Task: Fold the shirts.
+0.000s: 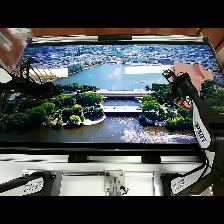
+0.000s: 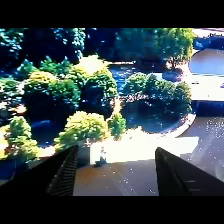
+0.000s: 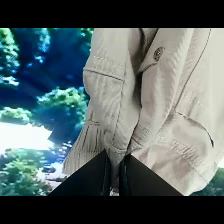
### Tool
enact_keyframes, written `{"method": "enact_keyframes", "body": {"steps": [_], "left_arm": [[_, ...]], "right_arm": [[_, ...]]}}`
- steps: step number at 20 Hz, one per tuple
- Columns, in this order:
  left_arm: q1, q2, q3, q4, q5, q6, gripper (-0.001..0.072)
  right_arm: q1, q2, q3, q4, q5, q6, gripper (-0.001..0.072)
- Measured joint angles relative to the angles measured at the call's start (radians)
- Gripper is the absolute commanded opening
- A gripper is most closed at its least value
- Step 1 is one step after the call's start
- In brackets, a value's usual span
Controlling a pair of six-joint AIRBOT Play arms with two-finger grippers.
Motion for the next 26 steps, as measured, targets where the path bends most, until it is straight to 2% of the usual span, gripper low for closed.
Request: {"method": "enact_keyframes", "body": {"steps": [3, 4, 6, 10, 11, 12, 16, 20, 21, 24, 25, 26], "left_arm": [[0.000, 0.000, 0.000, 0.000, 0.000, -0.003, 0.0560], [0.000, 0.000, 0.000, 0.000, 0.000, -0.003, 0.0561], [0.000, 0.000, 0.000, 0.000, 0.000, -0.003, 0.0561], [0.000, 0.000, 0.000, 0.000, 0.000, -0.004, 0.0561], [0.000, 0.000, 0.000, 0.000, 0.000, -0.004, 0.0560], [0.000, 0.000, 0.000, 0.000, 0.000, -0.004, 0.0561], [0.000, 0.000, 0.000, 0.000, 0.000, -0.004, 0.0561], [0.000, 0.000, 0.000, 0.000, 0.001, -0.004, 0.0549], [0.000, 0.000, 0.000, 0.000, 0.001, -0.004, 0.0495], [-0.014, -0.001, 0.002, 0.018, 0.000, -0.003, 0.0489], [-0.026, -0.003, 0.006, 0.039, 0.001, -0.003, 0.0419], [-0.046, -0.005, 0.010, 0.074, 0.000, -0.003, 0.0396]], "right_arm": [[-0.017, 0.000, 0.000, -0.019, -0.051, 0.001, 0.0073], [-0.026, 0.000, 0.000, -0.031, -0.077, 0.010, 0.0103], [-0.043, 0.002, 0.000, -0.054, -0.123, 0.048, 0.0489], [-0.058, 0.042, 0.000, -0.066, -0.157, 0.128, 0.0495], [-0.060, 0.063, 0.000, -0.064, -0.156, 0.143, 0.0534], [-0.063, 0.092, 0.000, -0.056, -0.156, 0.164, 0.0619], [-0.146, 0.217, 0.001, 0.057, -0.110, 0.291, 0.0620], [-0.348, 0.262, -0.003, 0.381, -0.115, 0.361, 0.0621], [-0.397, 0.263, -0.005, 0.456, -0.127, 0.370, 0.0620], [-0.470, 0.264, -0.006, 0.669, -0.162, 0.343, 0.0620], [-0.467, 0.267, -0.006, 0.725, -0.184, 0.305, 0.0619], [-0.447, 0.271, -0.006, 0.757, -0.208, 0.272, 0.0619]]}}
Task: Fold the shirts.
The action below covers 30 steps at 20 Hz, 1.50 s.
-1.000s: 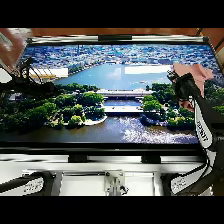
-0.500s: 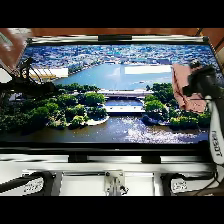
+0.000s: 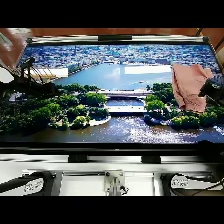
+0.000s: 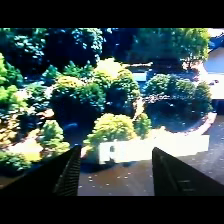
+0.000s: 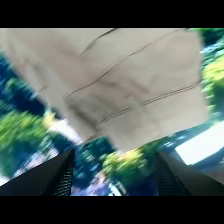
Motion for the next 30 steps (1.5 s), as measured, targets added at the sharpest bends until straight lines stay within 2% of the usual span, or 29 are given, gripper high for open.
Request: {"method": "enact_keyframes", "body": {"steps": [3, 4, 5, 6, 11, 15, 30], "left_arm": [[-0.084, -0.008, 0.015, 0.143, -0.021, -0.039, 0.0400], [-0.111, -0.012, 0.019, 0.190, -0.038, -0.054, 0.0457], [-0.135, -0.018, 0.022, 0.230, -0.060, -0.065, 0.0555], [-0.154, -0.026, 0.024, 0.265, -0.087, -0.077, 0.0566], [-0.192, -0.056, 0.030, 0.344, -0.178, -0.099, 0.0565], [-0.200, -0.064, 0.031, 0.363, -0.218, -0.104, 0.0565], [-0.202, -0.068, 0.031, 0.371, -0.240, -0.106, 0.0565]], "right_arm": [[0.145, 0.019, 0.000, -0.029, -0.060, -0.062, 0.0620], [0.205, 0.024, 0.000, -0.050, -0.073, -0.065, 0.0621], [0.269, 0.026, 0.000, -0.064, -0.082, -0.063, 0.0621], [0.327, 0.027, 0.000, -0.066, -0.090, -0.057, 0.0621], [0.508, 0.023, 0.000, -0.017, -0.121, -0.031, 0.0620], [0.580, 0.023, 0.000, 0.000, -0.138, -0.024, 0.0620], [0.613, 0.023, 0.000, 0.008, -0.142, -0.021, 0.0621]]}}
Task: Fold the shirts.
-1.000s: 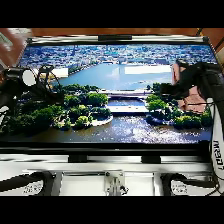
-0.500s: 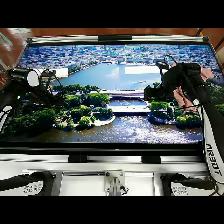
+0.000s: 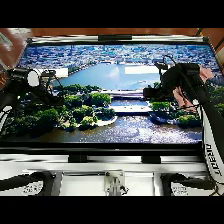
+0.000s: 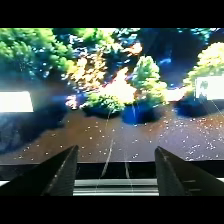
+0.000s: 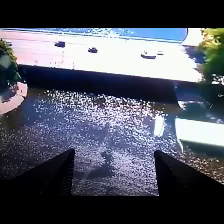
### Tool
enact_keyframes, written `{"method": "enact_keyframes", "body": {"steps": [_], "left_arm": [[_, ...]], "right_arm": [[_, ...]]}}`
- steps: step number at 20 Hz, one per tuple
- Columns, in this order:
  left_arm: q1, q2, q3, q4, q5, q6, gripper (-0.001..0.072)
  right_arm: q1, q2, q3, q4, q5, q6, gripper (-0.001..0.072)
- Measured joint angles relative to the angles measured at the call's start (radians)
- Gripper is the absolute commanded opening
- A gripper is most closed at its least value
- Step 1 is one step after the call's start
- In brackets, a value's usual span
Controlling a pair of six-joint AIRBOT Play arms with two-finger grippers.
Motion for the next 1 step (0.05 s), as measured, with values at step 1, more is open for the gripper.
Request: {"method": "enact_keyframes", "body": {"steps": [1], "left_arm": [[0.000, 0.000, 0.000, 0.000, 0.000, 0.000, 0.0565]], "right_arm": [[0.000, 0.000, 0.000, 0.000, 0.000, 0.000, 0.0620]]}}
